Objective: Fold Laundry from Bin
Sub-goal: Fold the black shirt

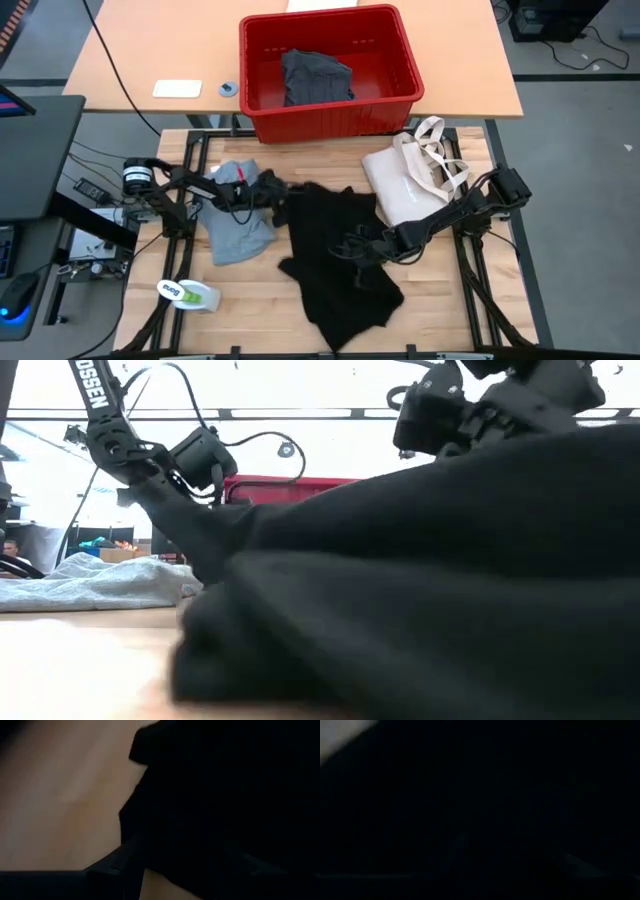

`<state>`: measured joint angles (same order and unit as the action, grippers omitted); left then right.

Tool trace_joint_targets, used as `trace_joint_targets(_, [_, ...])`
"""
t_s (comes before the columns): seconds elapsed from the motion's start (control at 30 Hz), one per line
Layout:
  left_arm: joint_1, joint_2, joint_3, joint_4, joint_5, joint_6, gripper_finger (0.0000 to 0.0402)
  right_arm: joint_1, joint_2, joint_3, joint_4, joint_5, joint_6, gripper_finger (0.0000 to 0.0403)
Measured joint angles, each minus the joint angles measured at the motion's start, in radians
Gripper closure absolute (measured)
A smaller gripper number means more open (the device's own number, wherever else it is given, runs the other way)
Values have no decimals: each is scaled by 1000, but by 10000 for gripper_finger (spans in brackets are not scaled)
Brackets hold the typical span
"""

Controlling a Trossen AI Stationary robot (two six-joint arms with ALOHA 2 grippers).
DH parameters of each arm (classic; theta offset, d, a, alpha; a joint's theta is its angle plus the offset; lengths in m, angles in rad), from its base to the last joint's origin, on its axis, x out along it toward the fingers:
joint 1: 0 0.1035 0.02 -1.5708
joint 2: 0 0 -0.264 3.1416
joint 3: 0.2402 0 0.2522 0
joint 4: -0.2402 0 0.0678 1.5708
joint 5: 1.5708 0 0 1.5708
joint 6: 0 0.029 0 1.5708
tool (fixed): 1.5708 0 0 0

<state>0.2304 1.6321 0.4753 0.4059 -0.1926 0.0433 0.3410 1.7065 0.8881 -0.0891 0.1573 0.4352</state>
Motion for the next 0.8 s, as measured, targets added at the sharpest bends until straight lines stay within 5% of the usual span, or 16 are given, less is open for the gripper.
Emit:
trace_joint_targets(0.2, [88, 3, -5, -9, -387, 64, 212, 12, -3, 1, -83, -46, 3, 212])
trace_joint_targets(0.3, [99, -41, -9, -48, -465, 109, 212, 12, -13, 1, -167, -12, 80, 212])
trace_joint_targets(0.57, [-9, -252, -7, -41, -448, 266, 212, 12, -18, 1, -203, 55, 80, 212])
trace_joint_targets(0.8, [-38, -262, -5, 29, 0, 121, 215, -11, -18, 1, -91, 165, -72, 212])
